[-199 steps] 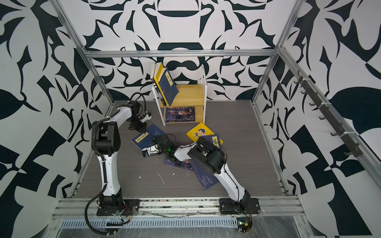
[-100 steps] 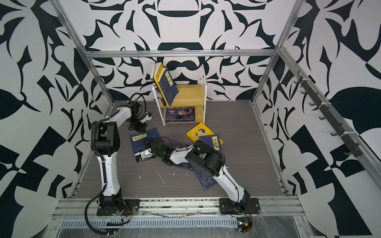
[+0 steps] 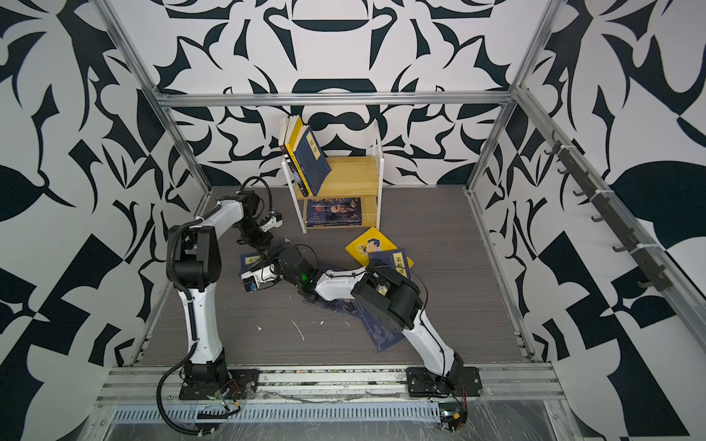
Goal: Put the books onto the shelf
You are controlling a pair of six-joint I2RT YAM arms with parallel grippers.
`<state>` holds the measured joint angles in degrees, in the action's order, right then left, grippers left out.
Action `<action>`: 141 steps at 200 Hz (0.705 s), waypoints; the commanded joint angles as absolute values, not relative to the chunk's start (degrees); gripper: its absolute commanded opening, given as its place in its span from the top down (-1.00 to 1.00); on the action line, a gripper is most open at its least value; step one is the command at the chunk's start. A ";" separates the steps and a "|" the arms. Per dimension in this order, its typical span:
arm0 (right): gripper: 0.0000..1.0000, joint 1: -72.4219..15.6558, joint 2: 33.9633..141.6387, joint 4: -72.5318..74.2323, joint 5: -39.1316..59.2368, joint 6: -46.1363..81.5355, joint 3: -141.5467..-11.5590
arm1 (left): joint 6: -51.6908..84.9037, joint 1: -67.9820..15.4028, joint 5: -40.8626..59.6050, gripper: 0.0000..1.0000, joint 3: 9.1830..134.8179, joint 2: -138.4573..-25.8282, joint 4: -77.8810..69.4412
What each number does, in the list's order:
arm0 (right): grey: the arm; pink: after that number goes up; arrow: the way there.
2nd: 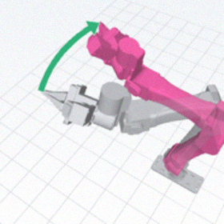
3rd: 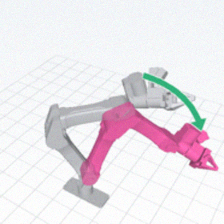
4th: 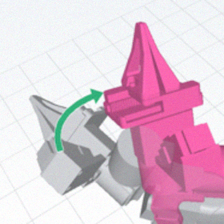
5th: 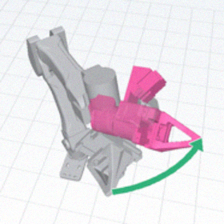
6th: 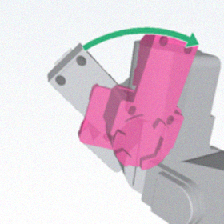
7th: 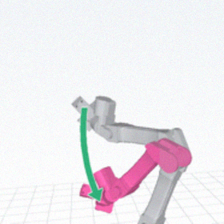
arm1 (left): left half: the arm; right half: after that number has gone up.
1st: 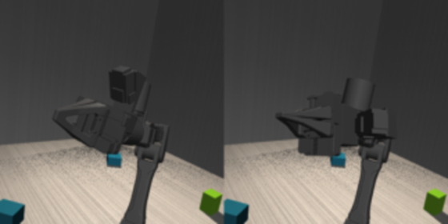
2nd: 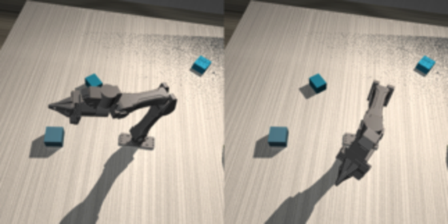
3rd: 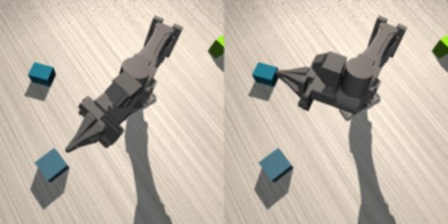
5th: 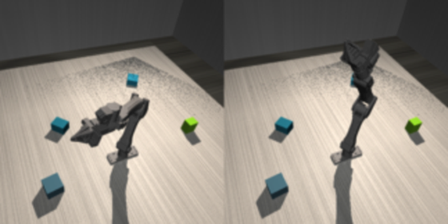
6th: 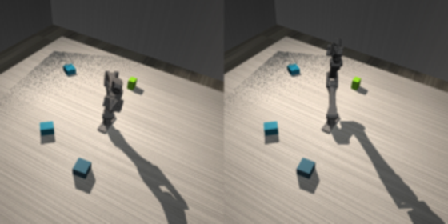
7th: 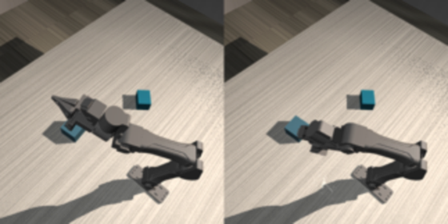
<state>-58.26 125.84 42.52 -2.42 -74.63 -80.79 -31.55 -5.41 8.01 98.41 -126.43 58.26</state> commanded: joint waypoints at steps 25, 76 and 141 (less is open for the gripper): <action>-0.18 -55.52 125.54 43.70 -5.39 -74.93 -83.59 | -32.17 -7.38 11.26 0.78 92.81 -130.96 74.84; -0.29 -55.38 123.33 35.08 -4.75 -73.08 -80.95 | -31.55 -7.32 9.79 0.79 93.30 -130.37 74.18; -0.32 -55.93 114.04 33.43 -5.72 -63.97 -72.62 | -30.25 -6.44 11.66 0.76 93.04 -126.74 73.76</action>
<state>-55.22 120.27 37.60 -5.67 -71.07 -75.61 -30.70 -7.07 11.88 94.56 -127.31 73.38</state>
